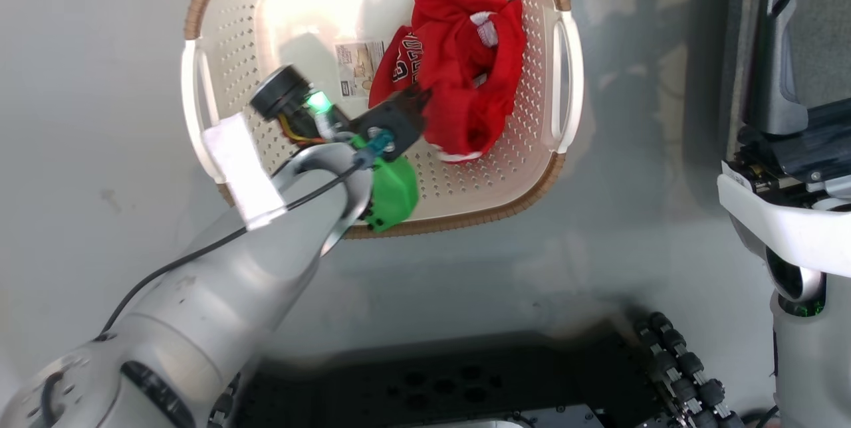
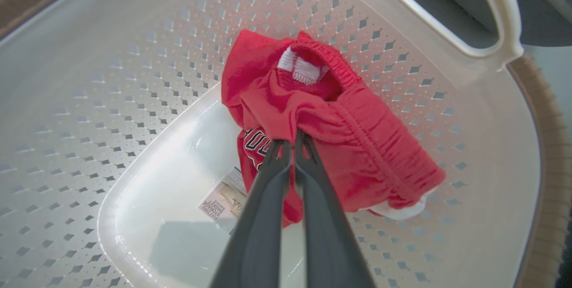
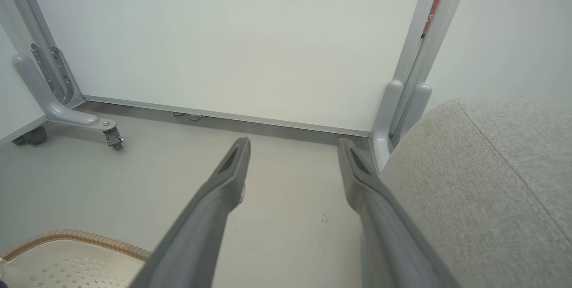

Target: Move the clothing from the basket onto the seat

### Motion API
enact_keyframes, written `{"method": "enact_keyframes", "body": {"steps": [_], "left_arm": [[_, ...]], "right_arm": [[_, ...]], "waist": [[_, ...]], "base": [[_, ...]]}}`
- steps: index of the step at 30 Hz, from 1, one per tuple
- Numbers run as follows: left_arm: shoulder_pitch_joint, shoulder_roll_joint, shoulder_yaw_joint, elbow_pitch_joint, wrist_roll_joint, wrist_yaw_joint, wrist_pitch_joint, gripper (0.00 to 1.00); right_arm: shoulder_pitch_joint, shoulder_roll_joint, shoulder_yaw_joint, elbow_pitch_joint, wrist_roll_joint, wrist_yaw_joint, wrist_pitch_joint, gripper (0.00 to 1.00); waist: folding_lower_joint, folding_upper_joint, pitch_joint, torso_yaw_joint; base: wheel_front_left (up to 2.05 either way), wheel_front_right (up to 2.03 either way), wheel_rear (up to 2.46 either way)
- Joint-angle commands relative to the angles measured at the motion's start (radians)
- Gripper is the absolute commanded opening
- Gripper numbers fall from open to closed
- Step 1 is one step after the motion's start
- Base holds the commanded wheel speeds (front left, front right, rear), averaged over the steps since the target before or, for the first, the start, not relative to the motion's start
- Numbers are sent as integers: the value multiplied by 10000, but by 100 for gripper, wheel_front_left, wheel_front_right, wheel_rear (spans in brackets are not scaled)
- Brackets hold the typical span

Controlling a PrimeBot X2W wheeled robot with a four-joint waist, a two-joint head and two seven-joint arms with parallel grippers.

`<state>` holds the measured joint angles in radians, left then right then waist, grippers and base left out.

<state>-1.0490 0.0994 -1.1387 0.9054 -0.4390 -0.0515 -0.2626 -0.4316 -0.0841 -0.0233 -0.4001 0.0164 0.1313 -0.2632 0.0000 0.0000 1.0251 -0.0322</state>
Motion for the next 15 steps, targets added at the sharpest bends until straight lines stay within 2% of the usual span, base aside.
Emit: {"method": "enact_keyframes", "body": {"steps": [1,8,15], "left_arm": [[260,192,230,-141,90,110,-29,0],[1336,811,1454,-1064,509,447,-21,0],[2845,1150,2874,-2683,1108,923,-22,0]], "right_arm": [[-125,14,18,81,19,-10,-24,100],[-189,141,143,443,30,-10,-24,100],[228,262,327,992,105,-10,-24,100]], "waist": [[0,0,-358,126],[0,0,-1143,162],[0,0,-2766,88]], "base": [[0,0,0],[0,0,0],[0,0,0]]}}
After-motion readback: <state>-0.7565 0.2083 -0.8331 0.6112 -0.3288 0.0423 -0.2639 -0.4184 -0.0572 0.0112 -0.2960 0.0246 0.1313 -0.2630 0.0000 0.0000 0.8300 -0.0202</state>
